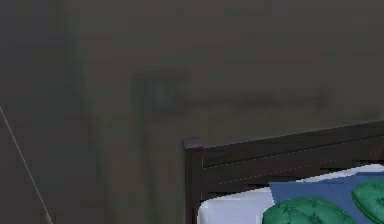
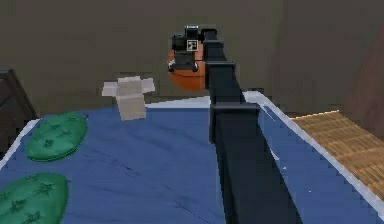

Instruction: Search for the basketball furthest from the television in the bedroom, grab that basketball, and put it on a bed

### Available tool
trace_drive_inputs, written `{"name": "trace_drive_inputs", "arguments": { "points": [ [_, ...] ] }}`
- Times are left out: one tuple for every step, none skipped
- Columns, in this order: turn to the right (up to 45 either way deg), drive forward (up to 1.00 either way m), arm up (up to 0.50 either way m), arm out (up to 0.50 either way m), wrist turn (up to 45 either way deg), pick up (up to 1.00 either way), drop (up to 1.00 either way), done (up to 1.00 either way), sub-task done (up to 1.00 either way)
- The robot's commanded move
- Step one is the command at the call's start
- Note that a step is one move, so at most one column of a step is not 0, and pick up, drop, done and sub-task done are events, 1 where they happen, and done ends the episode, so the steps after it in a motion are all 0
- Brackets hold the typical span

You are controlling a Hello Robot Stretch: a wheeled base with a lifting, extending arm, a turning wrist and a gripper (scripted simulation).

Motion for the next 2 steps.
{"name": "trace_drive_inputs", "arguments": {
  "points": [
    [0.0,0.00,-0.26,0.00,0.0,0.00,0.00,0.00,0.00],
    [0.0,0.00,-0.32,0.00,0.0,0.00,0.00,0.00,0.00]
  ]
}}
